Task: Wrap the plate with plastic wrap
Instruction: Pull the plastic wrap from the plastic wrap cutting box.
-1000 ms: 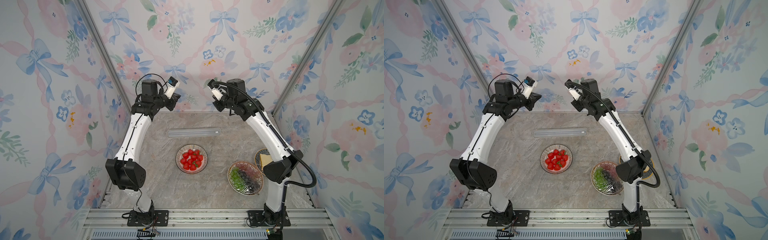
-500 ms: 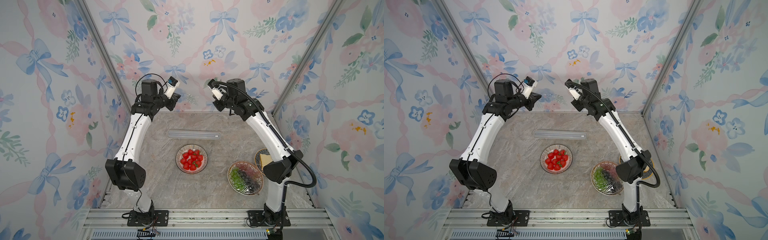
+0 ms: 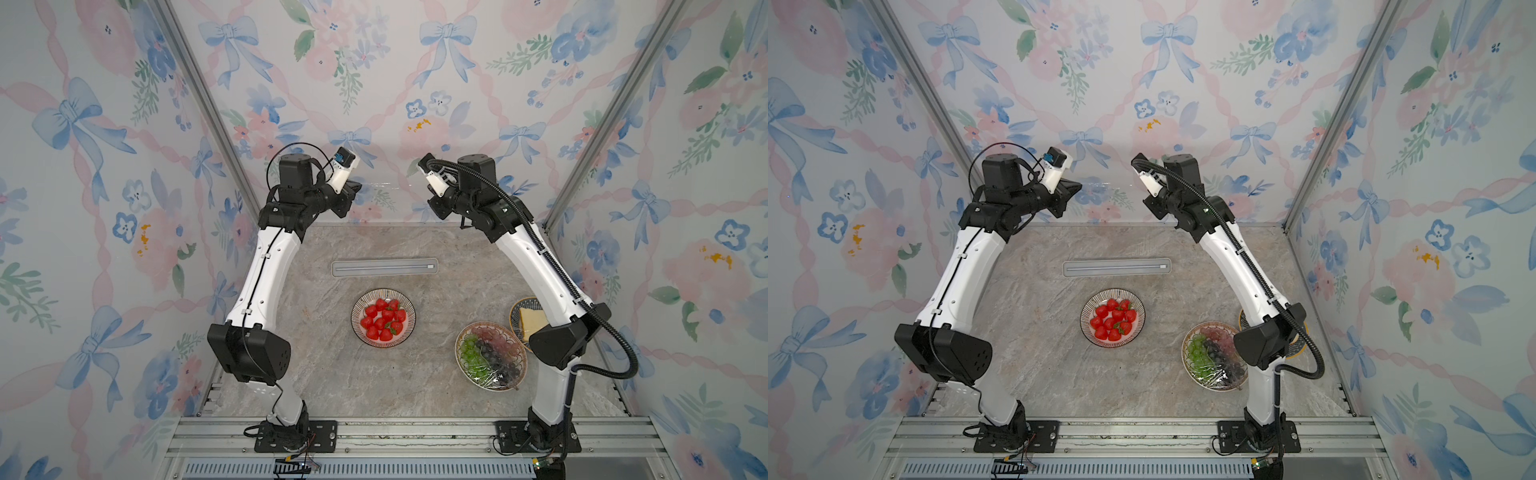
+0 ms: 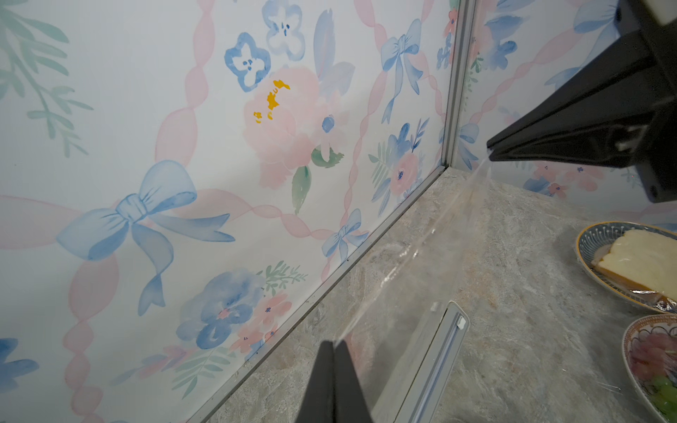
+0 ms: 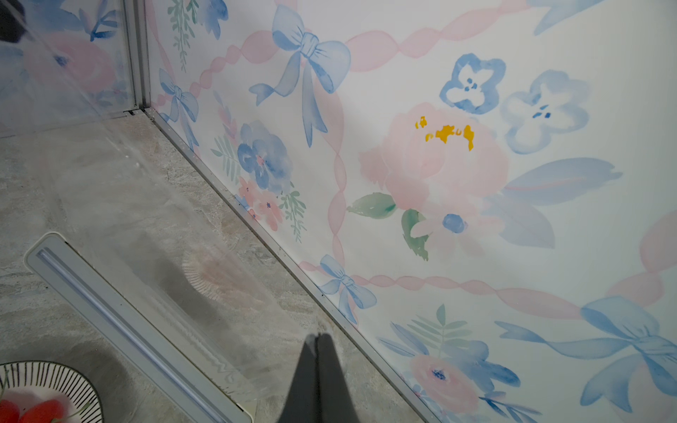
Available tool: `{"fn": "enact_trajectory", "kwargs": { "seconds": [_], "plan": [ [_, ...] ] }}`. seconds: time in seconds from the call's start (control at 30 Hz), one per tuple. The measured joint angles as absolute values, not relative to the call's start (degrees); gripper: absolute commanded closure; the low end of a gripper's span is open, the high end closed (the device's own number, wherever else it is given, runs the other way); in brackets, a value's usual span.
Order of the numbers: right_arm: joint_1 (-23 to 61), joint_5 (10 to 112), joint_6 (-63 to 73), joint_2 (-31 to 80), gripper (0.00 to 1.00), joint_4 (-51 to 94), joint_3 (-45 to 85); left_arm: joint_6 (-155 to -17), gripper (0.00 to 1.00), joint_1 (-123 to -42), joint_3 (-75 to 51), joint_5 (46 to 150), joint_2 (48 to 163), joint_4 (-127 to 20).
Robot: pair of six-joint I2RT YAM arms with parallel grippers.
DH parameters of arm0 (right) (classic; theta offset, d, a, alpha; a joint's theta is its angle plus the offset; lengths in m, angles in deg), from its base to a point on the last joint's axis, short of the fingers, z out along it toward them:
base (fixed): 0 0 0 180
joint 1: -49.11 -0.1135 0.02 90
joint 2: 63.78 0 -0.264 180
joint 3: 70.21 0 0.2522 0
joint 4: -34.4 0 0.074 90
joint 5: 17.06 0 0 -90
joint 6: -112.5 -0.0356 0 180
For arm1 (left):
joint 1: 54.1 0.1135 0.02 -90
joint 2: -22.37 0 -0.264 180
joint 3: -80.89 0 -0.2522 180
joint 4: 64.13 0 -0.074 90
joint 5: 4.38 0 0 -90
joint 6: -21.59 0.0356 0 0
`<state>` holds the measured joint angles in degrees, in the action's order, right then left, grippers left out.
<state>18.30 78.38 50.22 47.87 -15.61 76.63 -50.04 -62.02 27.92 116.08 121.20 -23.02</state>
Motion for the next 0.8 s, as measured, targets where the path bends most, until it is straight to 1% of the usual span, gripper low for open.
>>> {"fn": "enact_trajectory", "kwargs": {
  "seconds": [0.37,0.8],
  "plan": [
    [18.2,79.1,50.2,45.3,1.0,-15.0,76.4,-50.0,1.0,-62.8,27.9,116.3,120.8,-23.0],
    [18.3,79.4,49.4,45.3,1.0,-12.5,70.5,-50.0,1.0,-62.7,27.9,115.2,121.2,-23.0]
  ]
}}
